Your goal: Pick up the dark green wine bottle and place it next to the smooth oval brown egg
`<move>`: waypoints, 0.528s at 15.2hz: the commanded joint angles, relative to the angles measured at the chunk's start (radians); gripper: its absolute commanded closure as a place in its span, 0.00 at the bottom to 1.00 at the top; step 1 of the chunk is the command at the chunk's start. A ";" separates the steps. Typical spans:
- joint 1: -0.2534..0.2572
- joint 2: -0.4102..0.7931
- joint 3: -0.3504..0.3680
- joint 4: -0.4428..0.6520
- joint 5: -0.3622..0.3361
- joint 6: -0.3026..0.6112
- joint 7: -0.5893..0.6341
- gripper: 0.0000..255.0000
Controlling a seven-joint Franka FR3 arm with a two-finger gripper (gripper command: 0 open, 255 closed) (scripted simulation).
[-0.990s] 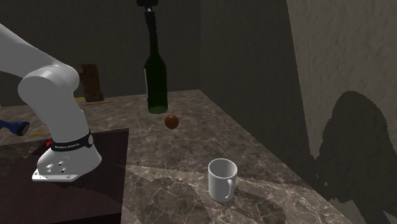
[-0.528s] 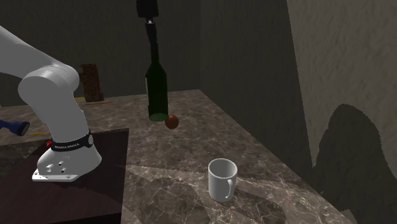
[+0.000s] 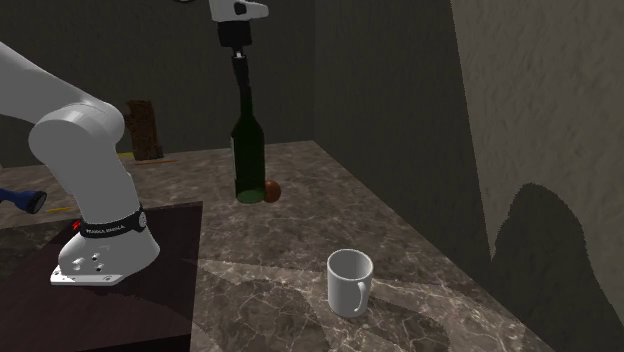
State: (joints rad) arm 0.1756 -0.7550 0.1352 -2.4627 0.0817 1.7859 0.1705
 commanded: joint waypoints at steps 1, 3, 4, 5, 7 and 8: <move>0.001 -0.006 0.001 -0.032 0.002 0.028 -0.001 1.00; 0.002 -0.007 0.003 -0.060 0.004 0.054 -0.001 1.00; 0.003 -0.007 0.004 -0.073 0.005 0.067 -0.002 1.00; 0.003 -0.007 0.005 -0.087 0.006 0.081 -0.002 1.00; 0.004 -0.006 0.007 -0.113 0.008 0.108 -0.002 1.00; 0.005 -0.005 0.009 -0.126 0.009 0.122 -0.002 1.00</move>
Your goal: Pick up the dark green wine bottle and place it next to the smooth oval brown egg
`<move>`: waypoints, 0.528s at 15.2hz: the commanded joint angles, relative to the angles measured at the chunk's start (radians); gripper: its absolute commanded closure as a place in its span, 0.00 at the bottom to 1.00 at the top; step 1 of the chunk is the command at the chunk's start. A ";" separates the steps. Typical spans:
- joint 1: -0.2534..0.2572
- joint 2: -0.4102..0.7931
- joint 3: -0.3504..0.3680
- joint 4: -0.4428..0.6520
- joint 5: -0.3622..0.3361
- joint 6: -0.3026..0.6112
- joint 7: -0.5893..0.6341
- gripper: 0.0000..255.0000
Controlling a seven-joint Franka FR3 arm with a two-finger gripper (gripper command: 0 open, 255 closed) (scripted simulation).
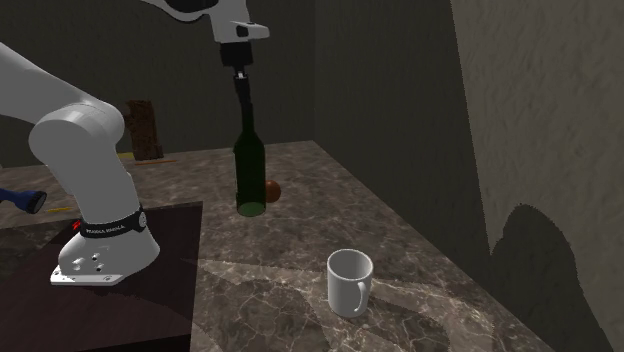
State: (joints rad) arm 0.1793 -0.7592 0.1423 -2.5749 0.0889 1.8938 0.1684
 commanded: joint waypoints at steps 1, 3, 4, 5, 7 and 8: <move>0.001 0.001 0.003 -0.026 0.002 0.028 0.000 1.00; 0.002 0.004 0.005 -0.051 0.005 0.056 0.000 1.00; 0.003 0.006 0.006 -0.064 0.006 0.070 0.000 1.00; 0.003 0.008 0.008 -0.076 0.007 0.085 0.000 1.00; 0.003 0.008 0.007 -0.076 0.007 0.085 0.000 1.00; 0.003 0.008 0.008 -0.076 0.007 0.085 0.000 1.00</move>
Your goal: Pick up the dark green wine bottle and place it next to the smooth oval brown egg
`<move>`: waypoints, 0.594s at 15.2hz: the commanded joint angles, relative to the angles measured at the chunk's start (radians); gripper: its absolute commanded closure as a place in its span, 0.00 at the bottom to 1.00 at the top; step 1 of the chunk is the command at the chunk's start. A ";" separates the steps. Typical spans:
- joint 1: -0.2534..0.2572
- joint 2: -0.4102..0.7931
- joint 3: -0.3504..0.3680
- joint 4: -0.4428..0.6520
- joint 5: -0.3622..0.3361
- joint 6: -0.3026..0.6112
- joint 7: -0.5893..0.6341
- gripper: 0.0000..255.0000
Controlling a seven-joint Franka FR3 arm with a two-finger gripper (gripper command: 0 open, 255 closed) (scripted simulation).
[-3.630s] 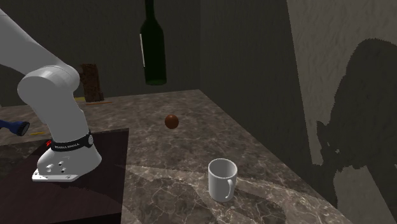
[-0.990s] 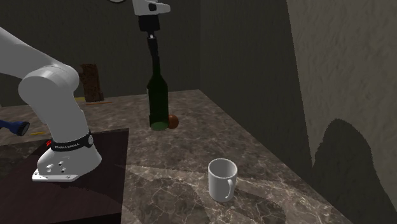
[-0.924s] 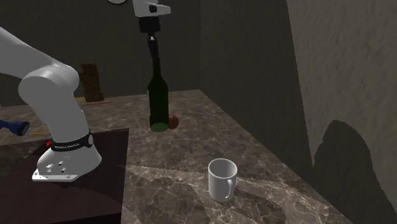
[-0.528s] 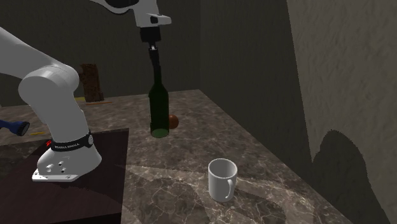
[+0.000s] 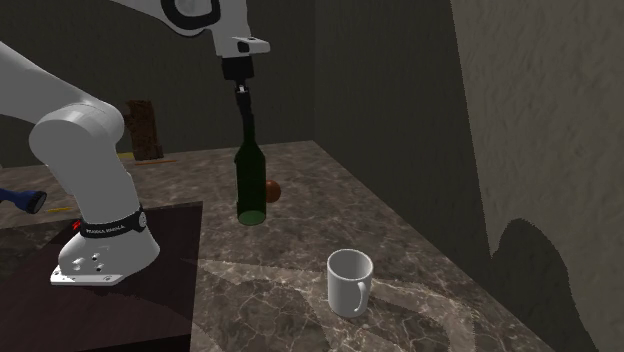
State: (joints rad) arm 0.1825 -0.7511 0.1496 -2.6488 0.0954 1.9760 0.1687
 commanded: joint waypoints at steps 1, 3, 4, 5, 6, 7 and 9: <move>0.000 0.000 0.000 -0.002 0.000 0.002 0.000 1.00; 0.000 0.000 0.000 -0.002 0.000 0.002 0.000 1.00; 0.000 0.000 0.000 -0.002 0.000 0.002 0.000 1.00; 0.000 0.000 0.000 -0.002 0.000 0.002 0.000 1.00; 0.000 0.000 0.000 -0.002 0.000 0.002 0.000 0.00; 0.000 0.000 0.000 -0.001 0.000 0.002 0.000 0.00; 0.000 0.000 0.000 -0.001 0.000 0.002 0.000 0.00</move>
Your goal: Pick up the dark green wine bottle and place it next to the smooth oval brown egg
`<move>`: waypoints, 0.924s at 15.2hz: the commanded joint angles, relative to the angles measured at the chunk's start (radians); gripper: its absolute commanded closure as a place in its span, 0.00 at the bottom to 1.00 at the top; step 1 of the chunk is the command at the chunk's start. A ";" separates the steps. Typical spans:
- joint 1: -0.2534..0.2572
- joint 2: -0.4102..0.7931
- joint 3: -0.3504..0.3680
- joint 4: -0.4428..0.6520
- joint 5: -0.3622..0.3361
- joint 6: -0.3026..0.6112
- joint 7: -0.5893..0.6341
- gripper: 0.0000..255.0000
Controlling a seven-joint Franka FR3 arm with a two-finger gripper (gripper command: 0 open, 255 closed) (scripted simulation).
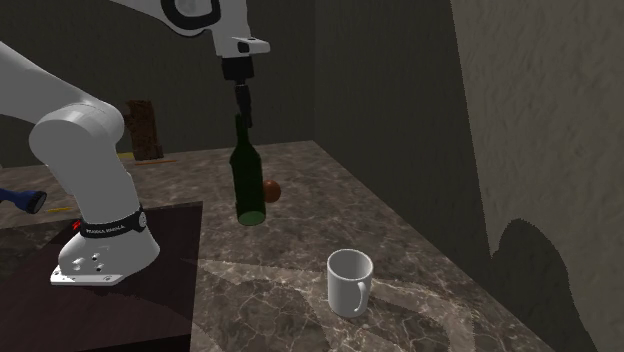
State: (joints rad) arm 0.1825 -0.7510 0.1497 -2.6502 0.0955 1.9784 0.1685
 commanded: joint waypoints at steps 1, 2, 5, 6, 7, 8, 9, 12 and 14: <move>0.000 0.000 0.000 0.000 0.000 0.000 0.000 0.00; 0.000 0.000 0.000 0.000 0.000 0.000 0.000 0.00; -0.002 -0.021 -0.009 0.088 -0.007 -0.109 0.001 0.00; -0.003 -0.024 -0.011 0.113 -0.009 -0.136 0.001 0.00; -0.003 -0.024 -0.011 0.113 -0.009 -0.136 0.001 0.00; -0.003 -0.024 -0.011 0.112 -0.009 -0.136 0.001 0.00; -0.003 -0.024 -0.011 0.113 -0.009 -0.136 0.001 0.00; -0.003 -0.024 -0.011 0.113 -0.009 -0.136 0.001 0.00; -0.003 -0.024 -0.011 0.112 -0.009 -0.136 0.001 0.00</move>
